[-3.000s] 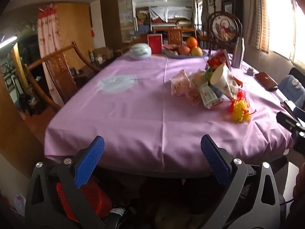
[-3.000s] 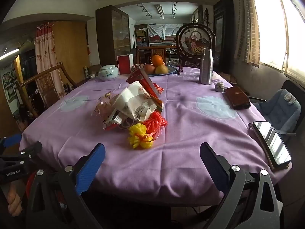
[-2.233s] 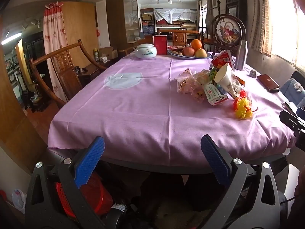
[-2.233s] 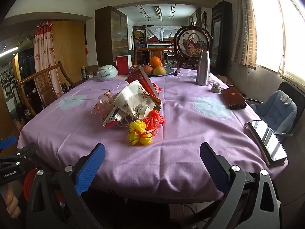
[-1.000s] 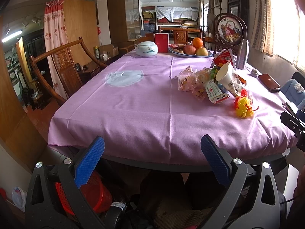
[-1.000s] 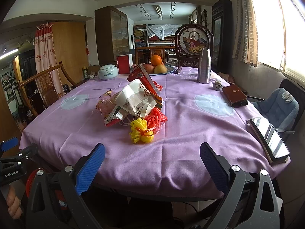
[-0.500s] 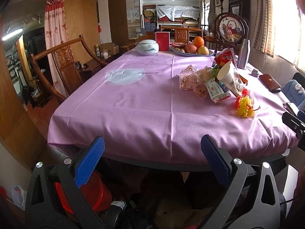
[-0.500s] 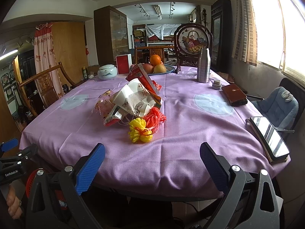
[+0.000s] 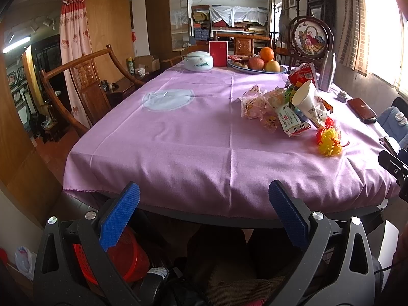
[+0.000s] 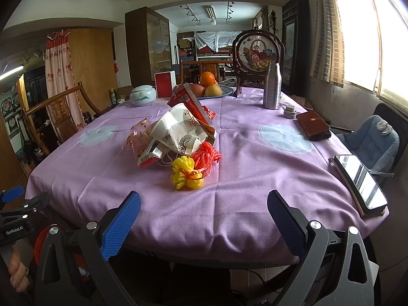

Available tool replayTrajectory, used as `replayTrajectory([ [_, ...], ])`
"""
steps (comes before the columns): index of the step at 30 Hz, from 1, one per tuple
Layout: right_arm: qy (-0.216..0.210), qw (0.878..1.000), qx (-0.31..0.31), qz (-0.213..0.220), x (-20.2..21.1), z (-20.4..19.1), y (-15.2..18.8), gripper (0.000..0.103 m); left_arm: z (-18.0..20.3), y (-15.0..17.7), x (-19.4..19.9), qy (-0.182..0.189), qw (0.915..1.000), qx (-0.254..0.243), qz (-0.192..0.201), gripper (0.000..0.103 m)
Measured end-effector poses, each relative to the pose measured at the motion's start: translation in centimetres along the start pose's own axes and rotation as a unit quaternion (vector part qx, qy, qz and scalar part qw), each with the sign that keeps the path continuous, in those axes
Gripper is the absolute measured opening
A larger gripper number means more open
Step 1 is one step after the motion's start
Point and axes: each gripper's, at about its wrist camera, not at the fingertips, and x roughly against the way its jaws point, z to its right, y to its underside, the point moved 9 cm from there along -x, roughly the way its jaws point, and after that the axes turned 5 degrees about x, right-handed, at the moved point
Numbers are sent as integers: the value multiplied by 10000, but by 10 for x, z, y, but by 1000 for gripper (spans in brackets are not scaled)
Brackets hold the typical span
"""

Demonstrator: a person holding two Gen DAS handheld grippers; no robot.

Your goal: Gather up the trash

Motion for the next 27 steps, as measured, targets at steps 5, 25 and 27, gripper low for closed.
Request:
replayTrajectory([
  [5,12,10000,-23,-39,-4,3,2,97,-2,1,-3,-22,10000,11,-39,97],
  [25,7,9993,-38,-378,-40,9,12,97,-8,13,-37,-189,9988,-21,-450,97],
  [27,24,9991,-35,-414,-46,11,13,97,-7,14,-43,-179,9985,-21,-516,97],
])
